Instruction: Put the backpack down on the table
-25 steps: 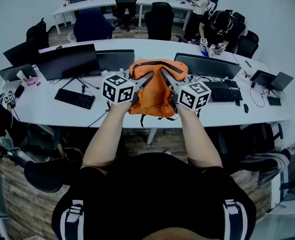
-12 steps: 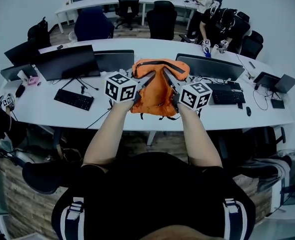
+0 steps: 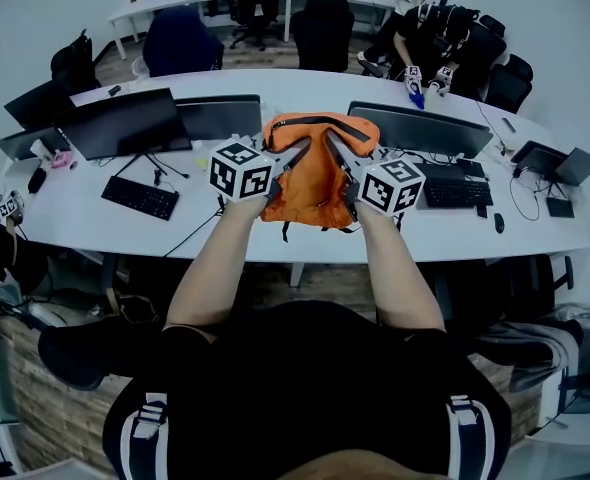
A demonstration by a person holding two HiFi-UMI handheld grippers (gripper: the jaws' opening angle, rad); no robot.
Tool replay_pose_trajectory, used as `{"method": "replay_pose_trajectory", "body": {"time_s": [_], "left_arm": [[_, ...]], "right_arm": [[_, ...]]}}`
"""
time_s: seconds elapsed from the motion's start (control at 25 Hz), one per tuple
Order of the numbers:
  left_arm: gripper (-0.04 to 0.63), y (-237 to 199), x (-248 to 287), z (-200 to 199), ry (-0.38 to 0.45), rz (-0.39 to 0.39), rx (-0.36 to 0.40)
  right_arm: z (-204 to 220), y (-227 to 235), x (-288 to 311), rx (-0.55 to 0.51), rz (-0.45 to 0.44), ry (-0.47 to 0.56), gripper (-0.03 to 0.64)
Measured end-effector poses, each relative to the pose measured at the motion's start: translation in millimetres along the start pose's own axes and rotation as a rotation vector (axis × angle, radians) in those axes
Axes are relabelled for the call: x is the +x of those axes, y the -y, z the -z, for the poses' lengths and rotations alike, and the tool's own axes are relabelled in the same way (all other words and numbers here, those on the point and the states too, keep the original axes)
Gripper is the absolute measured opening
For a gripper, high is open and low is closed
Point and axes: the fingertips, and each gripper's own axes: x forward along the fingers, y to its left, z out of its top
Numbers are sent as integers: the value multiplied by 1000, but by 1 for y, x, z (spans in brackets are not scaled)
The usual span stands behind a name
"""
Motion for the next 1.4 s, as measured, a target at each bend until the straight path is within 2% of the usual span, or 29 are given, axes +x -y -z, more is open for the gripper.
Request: {"method": "replay_pose_trajectory", "body": {"time_s": [0.76, 1.4], "left_arm": [[51, -30, 87, 2, -22, -46, -20], [48, -54, 159, -4, -16, -117, -33]], "right_arm": [[2, 94, 7, 32, -49, -10, 37], [-4, 171, 13, 68, -132, -18, 37]]}}
